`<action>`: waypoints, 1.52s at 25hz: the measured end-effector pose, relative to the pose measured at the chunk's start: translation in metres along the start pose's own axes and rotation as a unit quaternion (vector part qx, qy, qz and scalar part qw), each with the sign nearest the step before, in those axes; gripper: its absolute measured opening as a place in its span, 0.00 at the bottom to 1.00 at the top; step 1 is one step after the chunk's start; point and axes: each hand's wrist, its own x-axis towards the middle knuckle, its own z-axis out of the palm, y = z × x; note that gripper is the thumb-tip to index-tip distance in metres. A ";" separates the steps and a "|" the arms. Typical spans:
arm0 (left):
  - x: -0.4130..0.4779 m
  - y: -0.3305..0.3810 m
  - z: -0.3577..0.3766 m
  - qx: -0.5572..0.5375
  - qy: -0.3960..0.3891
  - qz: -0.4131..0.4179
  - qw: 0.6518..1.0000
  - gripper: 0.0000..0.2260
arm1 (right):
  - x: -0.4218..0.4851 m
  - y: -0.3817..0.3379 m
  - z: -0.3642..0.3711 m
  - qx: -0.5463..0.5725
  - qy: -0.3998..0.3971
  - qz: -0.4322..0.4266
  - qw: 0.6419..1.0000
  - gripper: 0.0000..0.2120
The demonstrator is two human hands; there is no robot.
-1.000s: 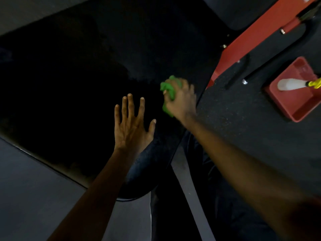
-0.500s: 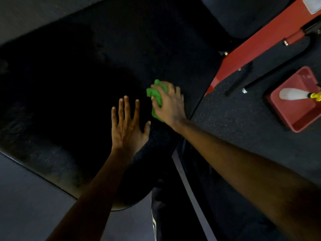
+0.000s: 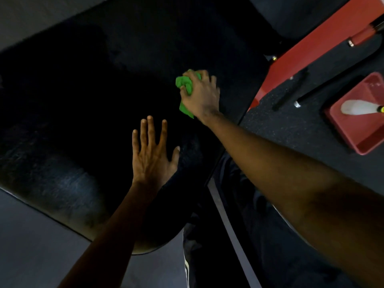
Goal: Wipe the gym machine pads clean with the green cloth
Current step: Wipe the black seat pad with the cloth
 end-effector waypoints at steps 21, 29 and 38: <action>-0.001 -0.003 -0.011 -0.027 0.008 -0.002 1.000 0.33 | -0.027 -0.005 -0.002 -0.018 -0.032 -0.227 0.973 0.23; 0.009 -0.012 -0.009 0.017 -0.002 -0.009 1.000 0.35 | 0.037 -0.020 0.010 0.001 0.031 -0.145 0.989 0.22; 0.012 -0.012 -0.012 0.005 -0.015 -0.019 1.000 0.35 | -0.057 0.016 -0.008 -0.027 -0.079 -0.348 0.934 0.23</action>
